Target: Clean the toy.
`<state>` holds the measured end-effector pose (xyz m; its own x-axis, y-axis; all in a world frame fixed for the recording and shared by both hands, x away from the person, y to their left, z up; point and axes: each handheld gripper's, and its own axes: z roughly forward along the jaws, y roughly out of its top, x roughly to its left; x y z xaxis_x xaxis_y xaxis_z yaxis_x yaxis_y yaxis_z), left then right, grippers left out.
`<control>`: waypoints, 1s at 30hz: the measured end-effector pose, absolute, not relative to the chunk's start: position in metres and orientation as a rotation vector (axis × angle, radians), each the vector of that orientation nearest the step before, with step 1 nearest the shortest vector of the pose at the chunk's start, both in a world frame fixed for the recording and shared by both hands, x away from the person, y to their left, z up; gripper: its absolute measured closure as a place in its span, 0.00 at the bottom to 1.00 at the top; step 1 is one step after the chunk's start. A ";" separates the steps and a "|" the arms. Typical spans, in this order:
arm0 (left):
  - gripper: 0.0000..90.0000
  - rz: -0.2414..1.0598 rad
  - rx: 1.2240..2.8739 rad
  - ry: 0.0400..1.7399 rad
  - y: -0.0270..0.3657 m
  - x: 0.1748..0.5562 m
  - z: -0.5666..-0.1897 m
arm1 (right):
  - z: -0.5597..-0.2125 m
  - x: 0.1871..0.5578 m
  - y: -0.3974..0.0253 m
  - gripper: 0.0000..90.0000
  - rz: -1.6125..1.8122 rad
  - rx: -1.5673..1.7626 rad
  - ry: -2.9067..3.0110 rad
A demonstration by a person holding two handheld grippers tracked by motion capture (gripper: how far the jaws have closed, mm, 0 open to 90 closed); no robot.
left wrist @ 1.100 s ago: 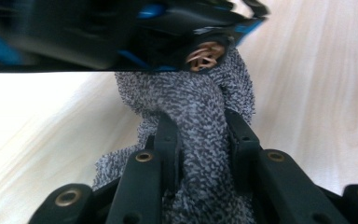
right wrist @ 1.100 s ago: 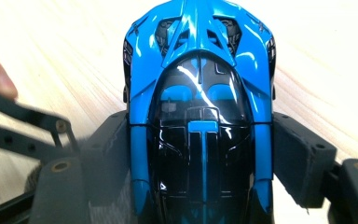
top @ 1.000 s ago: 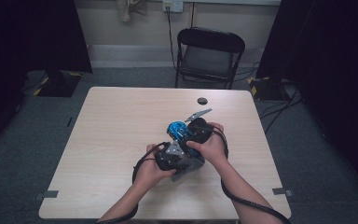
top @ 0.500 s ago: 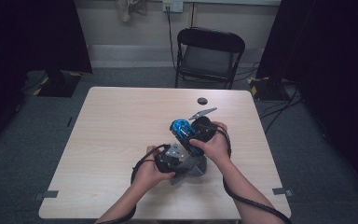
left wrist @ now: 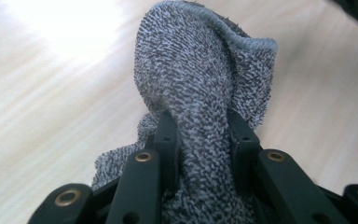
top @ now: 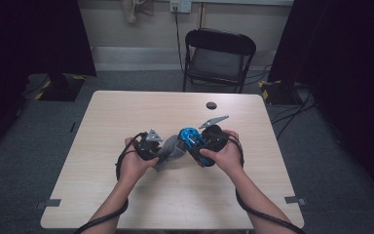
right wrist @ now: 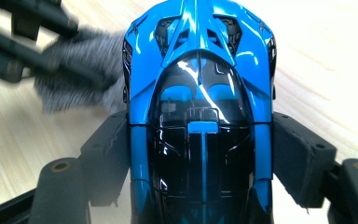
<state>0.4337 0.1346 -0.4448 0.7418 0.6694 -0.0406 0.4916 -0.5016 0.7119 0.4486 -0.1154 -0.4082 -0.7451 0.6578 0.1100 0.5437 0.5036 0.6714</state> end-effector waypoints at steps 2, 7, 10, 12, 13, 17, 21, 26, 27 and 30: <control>0.79 0.319 2.196 0.873 0.134 0.436 -0.443 | -0.410 0.447 -0.114 0.30 1.073 1.039 2.592; 0.79 0.353 2.203 0.878 0.130 0.441 -0.443 | -0.414 0.443 -0.109 0.30 1.071 1.010 2.613; 0.79 0.360 2.192 0.890 0.129 0.442 -0.443 | -0.416 0.443 -0.109 0.30 1.066 1.009 2.617; 0.79 0.380 2.186 0.890 0.129 0.443 -0.443 | -0.416 0.442 -0.109 0.30 1.059 1.012 2.623; 0.79 0.375 2.170 0.899 0.128 0.444 -0.442 | -0.417 0.441 -0.109 0.30 1.055 1.004 2.628; 0.79 0.375 2.156 0.880 0.125 0.444 -0.439 | -0.420 0.440 -0.108 0.30 1.050 1.005 2.631; 0.79 0.367 2.155 0.835 0.119 0.441 -0.436 | -0.421 0.440 -0.107 0.30 1.040 1.003 2.633; 0.79 0.346 2.148 0.811 0.116 0.439 -0.436 | -0.422 0.440 -0.108 0.30 1.034 1.001 2.634; 0.79 0.343 2.147 0.805 0.117 0.439 -0.436 | -0.422 0.440 -0.108 0.30 1.035 1.006 2.635; 0.79 0.343 2.152 0.793 0.115 0.437 -0.437 | -0.423 0.441 -0.108 0.30 1.032 1.012 2.635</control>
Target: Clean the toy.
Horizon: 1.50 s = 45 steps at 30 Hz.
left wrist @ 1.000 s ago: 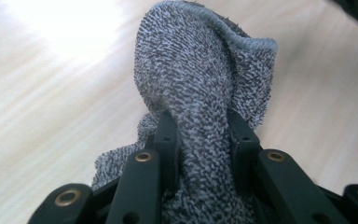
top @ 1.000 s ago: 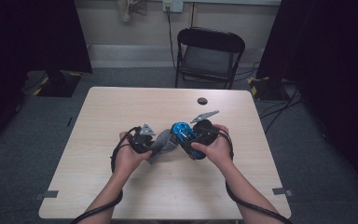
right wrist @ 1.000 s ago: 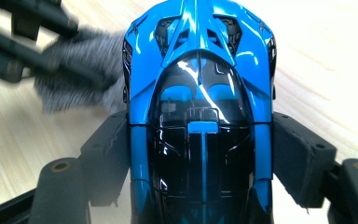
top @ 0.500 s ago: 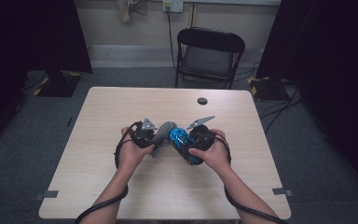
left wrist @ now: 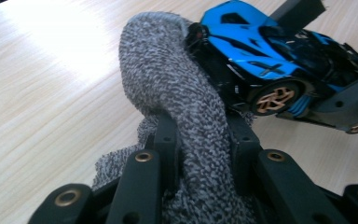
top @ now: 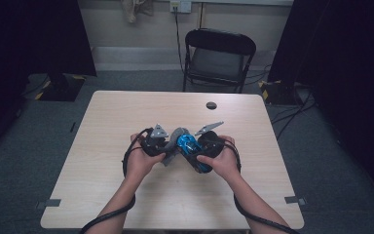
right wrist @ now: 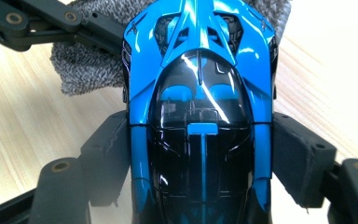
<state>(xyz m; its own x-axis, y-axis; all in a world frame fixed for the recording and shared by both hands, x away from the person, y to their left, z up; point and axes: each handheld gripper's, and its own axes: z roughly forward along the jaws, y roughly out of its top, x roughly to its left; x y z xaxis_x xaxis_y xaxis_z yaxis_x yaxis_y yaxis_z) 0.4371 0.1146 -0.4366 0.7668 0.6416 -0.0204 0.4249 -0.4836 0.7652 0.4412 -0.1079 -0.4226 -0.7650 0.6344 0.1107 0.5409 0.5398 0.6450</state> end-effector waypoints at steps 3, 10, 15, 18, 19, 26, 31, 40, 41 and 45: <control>0.79 0.338 2.159 0.791 0.113 0.436 -0.437 | -0.423 0.441 -0.107 0.30 1.026 1.008 2.639; 0.79 0.327 2.168 0.774 0.110 0.435 -0.439 | -0.422 0.441 -0.105 0.30 1.016 0.998 2.641; 0.79 0.314 2.177 0.755 0.106 0.432 -0.440 | -0.421 0.443 -0.103 0.30 1.020 0.999 2.638; 0.79 0.298 2.179 0.740 0.102 0.429 -0.442 | -0.419 0.444 -0.103 0.30 1.021 0.997 2.637; 0.79 0.294 2.184 0.732 0.102 0.429 -0.443 | -0.419 0.444 -0.103 0.30 1.024 1.001 2.633; 0.79 0.267 2.195 0.693 0.092 0.424 -0.448 | -0.415 0.445 -0.103 0.31 1.028 1.008 2.624; 0.79 0.233 2.202 0.675 0.086 0.421 -0.456 | -0.415 0.447 -0.102 0.31 1.033 1.019 2.625; 0.79 0.197 2.196 0.671 0.081 0.417 -0.465 | -0.416 0.448 -0.101 0.31 1.032 1.028 2.620; 0.79 0.195 2.198 0.670 0.080 0.416 -0.466 | -0.416 0.449 -0.101 0.31 1.038 1.035 2.617; 0.79 0.181 2.218 0.652 0.076 0.413 -0.468 | -0.416 0.450 -0.101 0.31 1.037 1.044 2.612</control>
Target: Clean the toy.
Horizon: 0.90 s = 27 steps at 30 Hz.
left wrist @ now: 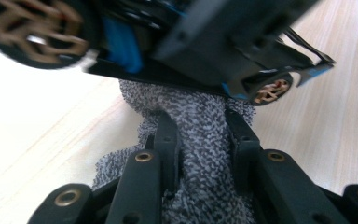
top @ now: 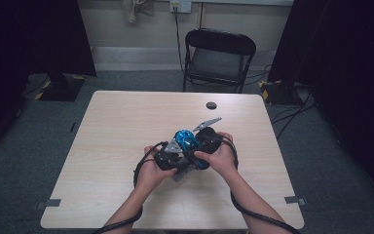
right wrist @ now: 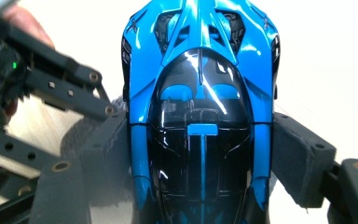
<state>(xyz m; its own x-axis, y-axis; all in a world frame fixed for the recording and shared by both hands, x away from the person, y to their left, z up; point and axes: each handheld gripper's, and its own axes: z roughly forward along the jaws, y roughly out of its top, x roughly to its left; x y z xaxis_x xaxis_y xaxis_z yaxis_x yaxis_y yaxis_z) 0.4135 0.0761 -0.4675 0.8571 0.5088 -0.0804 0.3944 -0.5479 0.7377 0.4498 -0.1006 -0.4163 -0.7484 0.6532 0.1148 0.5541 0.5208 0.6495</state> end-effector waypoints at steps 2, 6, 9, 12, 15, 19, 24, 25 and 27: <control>0.79 0.180 2.221 0.634 0.073 0.412 -0.469 | -0.415 0.451 -0.100 0.31 1.039 1.043 2.606; 0.79 0.155 2.226 0.610 0.066 0.407 -0.470 | -0.412 0.451 -0.099 0.31 1.030 1.033 2.599; 0.79 0.138 2.225 0.604 0.065 0.405 -0.471 | -0.411 0.452 -0.100 0.31 1.032 1.042 2.592; 0.79 0.124 2.227 0.585 0.061 0.401 -0.473 | -0.411 0.453 -0.101 0.31 1.038 1.045 2.595; 0.79 0.113 2.236 0.559 0.057 0.397 -0.473 | -0.410 0.454 -0.101 0.31 1.036 1.056 2.587; 0.79 0.092 2.243 0.528 0.051 0.392 -0.474 | -0.408 0.457 -0.101 0.31 1.013 1.053 2.598; 0.79 0.061 2.247 0.481 0.045 0.387 -0.474 | -0.408 0.461 -0.105 0.31 1.019 1.081 2.578; 0.79 0.064 2.253 0.465 0.045 0.386 -0.474 | -0.408 0.461 -0.106 0.31 1.020 1.082 2.579; 0.79 0.054 2.249 0.466 0.047 0.385 -0.476 | -0.409 0.462 -0.111 0.31 1.027 1.097 2.577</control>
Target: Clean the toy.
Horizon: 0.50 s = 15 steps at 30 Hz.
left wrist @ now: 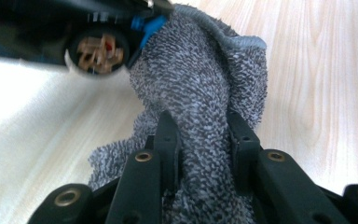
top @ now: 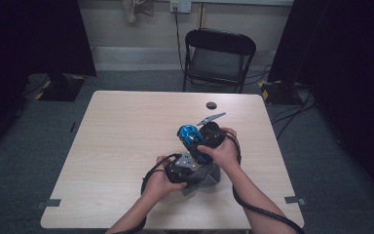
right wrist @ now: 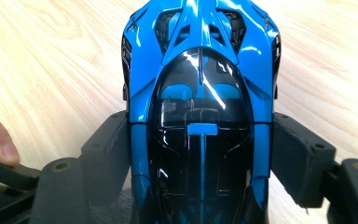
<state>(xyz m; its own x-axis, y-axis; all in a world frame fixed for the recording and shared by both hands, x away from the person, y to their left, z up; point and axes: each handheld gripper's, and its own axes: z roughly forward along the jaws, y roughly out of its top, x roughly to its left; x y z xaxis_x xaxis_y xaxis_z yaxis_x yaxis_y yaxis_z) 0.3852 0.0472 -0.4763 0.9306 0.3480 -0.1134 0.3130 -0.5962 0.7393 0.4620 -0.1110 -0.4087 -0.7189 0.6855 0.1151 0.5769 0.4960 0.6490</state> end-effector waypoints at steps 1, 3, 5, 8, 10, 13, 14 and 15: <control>0.79 0.054 2.249 0.466 0.047 0.385 -0.476 | -0.409 0.462 -0.111 0.31 1.027 1.097 2.577; 0.78 0.056 2.247 0.475 0.052 0.386 -0.477 | -0.409 0.462 -0.117 0.31 1.029 1.105 2.572; 0.78 0.076 2.269 0.484 0.059 0.386 -0.475 | -0.409 0.463 -0.126 0.31 1.035 1.128 2.558; 0.78 0.084 2.264 0.496 0.064 0.385 -0.473 | -0.408 0.463 -0.134 0.31 1.033 1.140 2.546; 0.78 0.102 2.274 0.510 0.072 0.387 -0.472 | -0.407 0.463 -0.141 0.31 1.031 1.153 2.539; 0.78 0.151 2.271 0.559 0.090 0.391 -0.469 | -0.406 0.462 -0.153 0.31 1.013 1.173 2.525; 0.78 0.151 2.271 0.559 0.090 0.391 -0.469 | -0.406 0.462 -0.153 0.31 1.013 1.173 2.525; 0.78 0.169 2.266 0.585 0.100 0.394 -0.467 | -0.407 0.463 -0.158 0.31 0.993 1.178 2.522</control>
